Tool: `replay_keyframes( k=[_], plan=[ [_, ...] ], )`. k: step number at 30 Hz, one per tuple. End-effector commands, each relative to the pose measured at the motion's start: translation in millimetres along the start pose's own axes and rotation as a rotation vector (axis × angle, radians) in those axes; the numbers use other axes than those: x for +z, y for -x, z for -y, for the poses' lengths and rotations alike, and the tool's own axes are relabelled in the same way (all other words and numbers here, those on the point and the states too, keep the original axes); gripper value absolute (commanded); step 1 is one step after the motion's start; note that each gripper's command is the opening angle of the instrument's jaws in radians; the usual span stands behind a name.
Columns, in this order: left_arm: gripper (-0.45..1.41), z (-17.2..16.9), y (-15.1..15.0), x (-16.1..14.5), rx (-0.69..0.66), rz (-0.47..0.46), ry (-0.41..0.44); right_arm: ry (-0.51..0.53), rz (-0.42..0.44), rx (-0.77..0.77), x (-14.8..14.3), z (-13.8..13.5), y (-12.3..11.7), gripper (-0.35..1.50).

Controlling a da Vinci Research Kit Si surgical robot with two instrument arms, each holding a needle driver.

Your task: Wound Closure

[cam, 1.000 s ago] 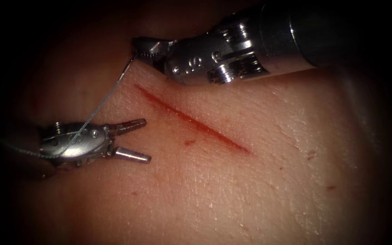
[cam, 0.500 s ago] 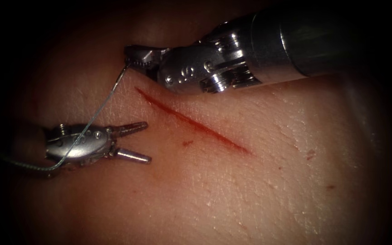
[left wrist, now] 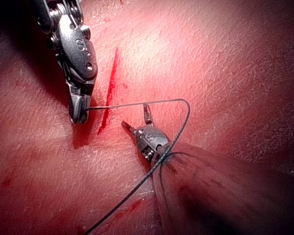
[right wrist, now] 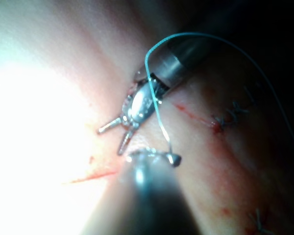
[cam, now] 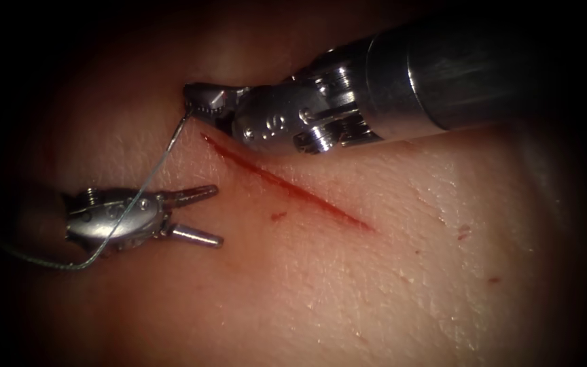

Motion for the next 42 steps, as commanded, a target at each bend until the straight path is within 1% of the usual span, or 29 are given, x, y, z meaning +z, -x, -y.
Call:
replay_keyframes(
  k=[1, 10, 15, 21, 29, 38, 42],
  plan=[
    [0.4, -0.2, 0.6, 0.6, -0.001, 0.0, 0.003, -0.002, 0.0, 0.008, 0.7, 0.6, -0.1, -0.35],
    [0.4, -0.3, 0.7, 0.5, 0.0, 0.0, 0.002, -0.014, 0.005, 0.045, 0.5, 0.9, 0.1, -0.35],
    [0.38, -0.3, 0.7, 0.5, -0.001, 0.0, 0.001, 0.025, -0.008, 0.14, -0.2, -0.5, 0.3, -0.35],
    [0.38, -0.3, 0.7, 0.4, 0.0, 0.003, 0.001, 0.052, -0.025, 0.294, -0.6, -0.9, 0.7, -0.35],
    [0.38, -0.3, 0.7, 0.3, 0.0, 0.003, 0.002, 0.06, -0.027, 0.388, -0.9, -1.4, 1.6, -0.35],
    [0.36, -0.3, 0.7, 0.3, 0.0, 0.006, 0.002, 0.073, -0.031, 0.448, -1.1, -2.0, 2.0, -0.35],
    [0.36, -0.3, 0.7, 0.3, 0.0, 0.006, 0.002, 0.075, -0.031, 0.474, -1.1, -2.2, 2.6, -0.35]
  ],
)
